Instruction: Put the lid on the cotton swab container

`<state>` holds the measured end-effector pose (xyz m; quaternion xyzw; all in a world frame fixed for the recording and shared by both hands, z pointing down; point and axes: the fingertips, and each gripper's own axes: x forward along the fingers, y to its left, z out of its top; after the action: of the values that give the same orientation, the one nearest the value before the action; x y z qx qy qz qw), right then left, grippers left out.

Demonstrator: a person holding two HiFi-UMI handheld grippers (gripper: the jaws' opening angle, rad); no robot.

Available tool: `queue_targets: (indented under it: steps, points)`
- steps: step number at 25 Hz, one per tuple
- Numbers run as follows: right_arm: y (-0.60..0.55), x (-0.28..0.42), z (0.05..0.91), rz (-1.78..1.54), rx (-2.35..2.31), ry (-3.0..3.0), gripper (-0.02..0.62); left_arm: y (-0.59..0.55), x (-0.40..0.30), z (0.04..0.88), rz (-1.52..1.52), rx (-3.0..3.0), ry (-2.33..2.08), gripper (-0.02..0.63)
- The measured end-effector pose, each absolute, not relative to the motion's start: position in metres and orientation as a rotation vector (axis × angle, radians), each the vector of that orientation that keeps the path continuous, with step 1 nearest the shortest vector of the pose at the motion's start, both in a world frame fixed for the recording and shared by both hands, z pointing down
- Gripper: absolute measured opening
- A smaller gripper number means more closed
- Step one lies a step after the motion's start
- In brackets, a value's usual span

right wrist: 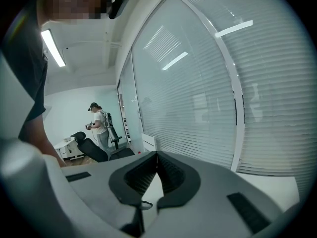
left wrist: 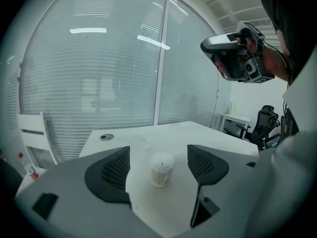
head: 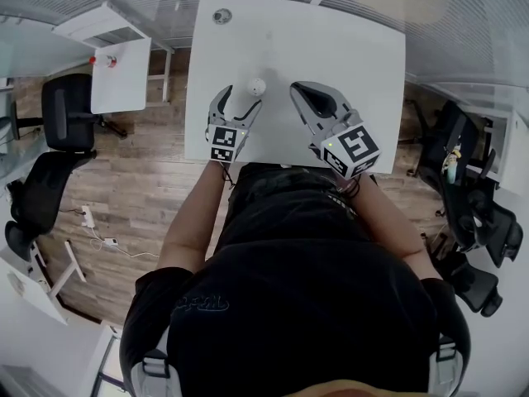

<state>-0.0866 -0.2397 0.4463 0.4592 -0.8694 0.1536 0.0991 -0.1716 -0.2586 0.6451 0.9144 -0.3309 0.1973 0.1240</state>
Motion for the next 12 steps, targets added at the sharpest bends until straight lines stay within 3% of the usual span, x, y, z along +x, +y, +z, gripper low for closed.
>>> queue_targets:
  steps: [12]
  points:
    - [-0.237,-0.074,0.465,0.514,1.401,-2.502,0.023,-0.261,-0.158,0.705,0.68,2.65,-0.879,0.376]
